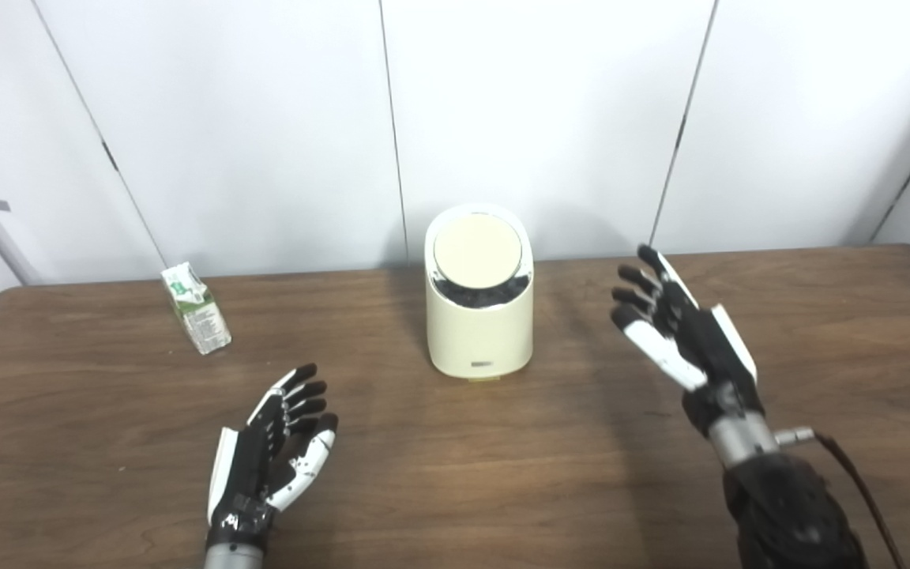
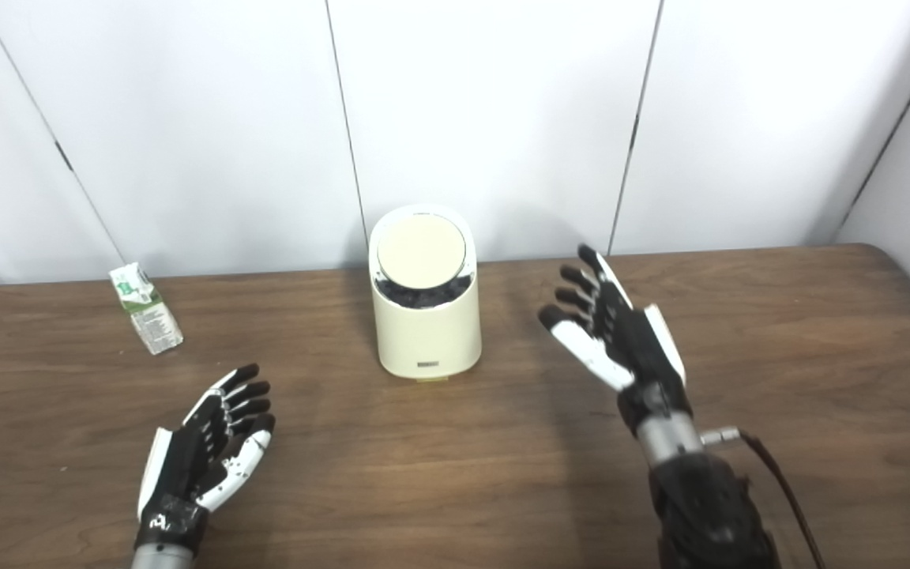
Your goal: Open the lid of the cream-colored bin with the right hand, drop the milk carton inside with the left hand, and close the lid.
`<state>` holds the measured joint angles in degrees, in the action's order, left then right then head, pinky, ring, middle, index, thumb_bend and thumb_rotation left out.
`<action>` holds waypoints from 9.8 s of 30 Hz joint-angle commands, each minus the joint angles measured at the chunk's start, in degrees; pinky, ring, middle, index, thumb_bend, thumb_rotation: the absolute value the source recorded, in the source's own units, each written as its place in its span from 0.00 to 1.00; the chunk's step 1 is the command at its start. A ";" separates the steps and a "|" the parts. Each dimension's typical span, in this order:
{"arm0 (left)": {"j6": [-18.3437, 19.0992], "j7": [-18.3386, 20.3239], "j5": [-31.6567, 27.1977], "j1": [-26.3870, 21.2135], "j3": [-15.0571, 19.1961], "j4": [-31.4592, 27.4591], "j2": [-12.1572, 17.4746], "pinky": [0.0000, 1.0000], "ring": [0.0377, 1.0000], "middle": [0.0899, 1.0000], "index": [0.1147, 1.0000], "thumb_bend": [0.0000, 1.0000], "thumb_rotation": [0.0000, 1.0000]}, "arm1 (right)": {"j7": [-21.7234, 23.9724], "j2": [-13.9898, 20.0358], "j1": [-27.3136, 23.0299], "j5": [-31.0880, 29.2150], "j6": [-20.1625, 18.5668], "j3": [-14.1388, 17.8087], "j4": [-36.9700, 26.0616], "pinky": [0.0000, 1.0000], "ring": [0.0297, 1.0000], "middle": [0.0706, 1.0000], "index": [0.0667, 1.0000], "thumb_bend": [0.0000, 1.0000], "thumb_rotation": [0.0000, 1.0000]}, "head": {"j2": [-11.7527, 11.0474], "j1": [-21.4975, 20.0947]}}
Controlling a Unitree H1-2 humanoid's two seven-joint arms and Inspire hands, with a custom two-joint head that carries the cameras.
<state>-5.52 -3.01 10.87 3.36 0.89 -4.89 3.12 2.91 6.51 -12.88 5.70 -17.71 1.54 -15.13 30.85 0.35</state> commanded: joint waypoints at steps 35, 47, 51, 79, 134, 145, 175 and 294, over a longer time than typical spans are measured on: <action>-2.23 -2.17 1.24 0.39 -2.03 4.65 -3.18 0.70 0.74 0.78 0.85 0.35 0.30 | -4.49 2.14 -32.68 17.50 2.39 -11.49 30.17 0.69 0.84 0.88 0.91 0.83 0.38 | -1.33 1.39; -2.60 -2.20 0.81 -0.24 -1.85 5.48 -3.20 0.70 0.75 0.78 0.86 0.35 0.29 | -4.81 2.37 -33.24 19.83 2.29 -13.22 32.41 0.69 0.84 0.89 0.92 0.82 0.31 | -1.10 1.53; -3.21 -2.26 0.93 -0.48 -1.85 5.95 -3.06 0.69 0.74 0.78 0.86 0.36 0.31 | -4.74 2.88 -32.83 20.49 2.66 -13.55 32.75 0.69 0.84 0.88 0.92 0.83 0.29 | -1.03 1.44; -3.67 -1.88 -0.52 -1.45 -1.50 7.03 -3.17 0.71 0.75 0.78 0.86 0.38 0.29 | 3.02 6.14 -30.68 22.84 -1.08 -16.47 27.94 0.69 0.84 0.88 0.91 0.86 0.29 | -0.70 1.06; -1.68 -1.25 0.08 -0.21 -1.46 3.73 -2.54 0.71 0.75 0.78 0.86 0.36 0.22 | 3.24 -1.59 -13.27 0.32 -9.17 4.20 2.68 0.81 0.86 0.88 0.89 0.52 0.46 | 1.03 1.76; -1.72 -0.92 -0.44 -0.30 -0.88 3.33 -1.37 0.70 0.74 0.77 0.85 0.37 0.25 | 2.42 -3.75 -2.18 -6.61 -8.90 4.67 -4.69 0.86 0.89 0.91 0.88 0.50 0.56 | 1.65 1.11; 7.98 1.09 1.72 -0.92 0.62 -6.61 3.36 0.80 0.79 0.81 0.93 0.62 0.20 | -3.17 -0.24 13.50 1.29 6.20 1.59 -2.45 0.85 0.88 0.90 0.89 0.52 0.66 | 0.83 6.10; 22.97 7.59 11.28 -41.77 -5.84 31.74 30.07 0.70 0.81 0.87 0.91 0.85 0.11 | -0.06 2.90 14.86 1.07 3.93 -0.04 -4.95 0.78 0.86 0.88 0.90 0.40 0.60 | -3.12 18.01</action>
<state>18.57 5.08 21.92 -34.79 -5.37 27.77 31.55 3.30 9.49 3.05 6.22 -14.29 1.55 -17.63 27.69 18.28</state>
